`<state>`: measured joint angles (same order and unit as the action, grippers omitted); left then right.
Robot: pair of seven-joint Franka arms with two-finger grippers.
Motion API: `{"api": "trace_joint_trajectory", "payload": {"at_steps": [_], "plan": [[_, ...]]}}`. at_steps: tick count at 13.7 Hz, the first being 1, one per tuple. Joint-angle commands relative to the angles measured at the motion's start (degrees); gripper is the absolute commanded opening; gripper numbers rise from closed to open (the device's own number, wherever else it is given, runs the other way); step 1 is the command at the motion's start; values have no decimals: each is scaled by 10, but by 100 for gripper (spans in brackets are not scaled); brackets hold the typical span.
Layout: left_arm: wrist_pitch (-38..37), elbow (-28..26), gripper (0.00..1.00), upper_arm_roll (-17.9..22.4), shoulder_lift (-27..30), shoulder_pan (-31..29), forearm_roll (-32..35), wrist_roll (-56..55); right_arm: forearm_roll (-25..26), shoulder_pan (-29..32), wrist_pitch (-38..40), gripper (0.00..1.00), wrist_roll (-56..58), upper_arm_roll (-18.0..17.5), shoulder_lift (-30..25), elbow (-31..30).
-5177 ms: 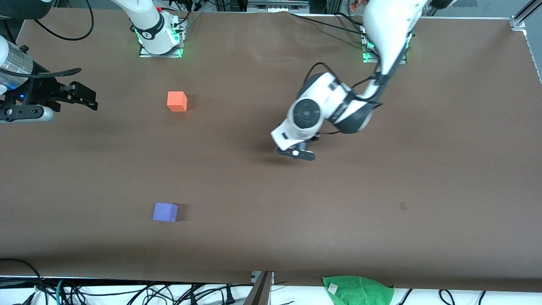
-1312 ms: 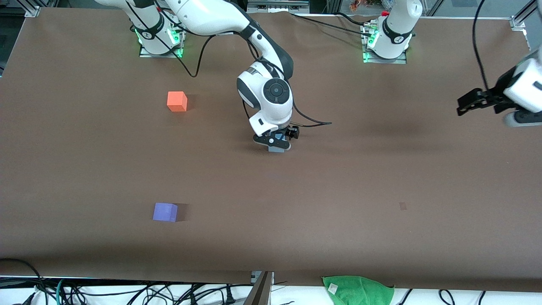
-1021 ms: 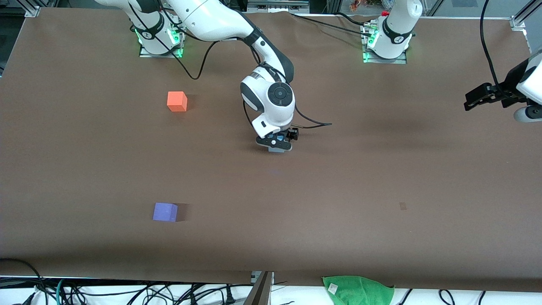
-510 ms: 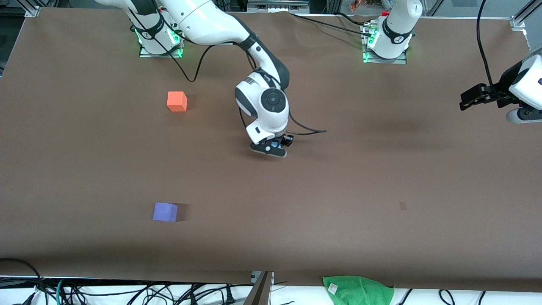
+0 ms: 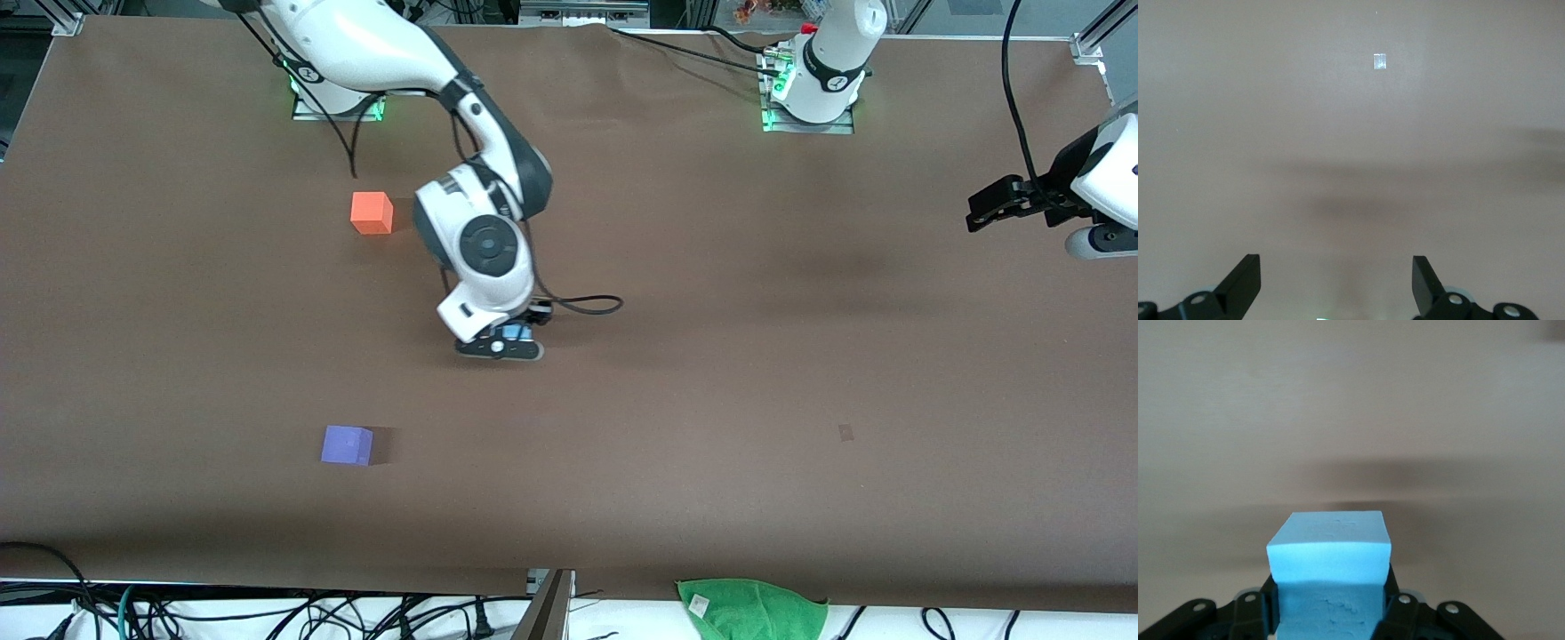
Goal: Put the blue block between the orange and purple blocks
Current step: 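Carry the cube with the right gripper between the orange and purple cubes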
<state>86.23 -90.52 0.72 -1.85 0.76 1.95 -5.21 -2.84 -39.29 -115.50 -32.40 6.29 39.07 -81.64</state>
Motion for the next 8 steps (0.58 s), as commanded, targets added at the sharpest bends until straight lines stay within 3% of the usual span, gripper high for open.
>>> {"api": "trace_joint_trajectory", "payload": {"at_steps": [1,4,6,8], "plan": [[-10,16,100,0,-5,0,-3,-1,-2,-4,-32,8,107,46,-110,-159],[-10,16,100,0,-4,0,-5,-1,-4,-4,-96,8,197,110,-182,-298],[-10,16,100,0,-4,0,-5,-1,-6,-4,-168,8,211,136,-193,-372],[-10,16,100,0,-4,0,-5,-1,-7,-3,-217,8,229,151,-190,-406]]}}
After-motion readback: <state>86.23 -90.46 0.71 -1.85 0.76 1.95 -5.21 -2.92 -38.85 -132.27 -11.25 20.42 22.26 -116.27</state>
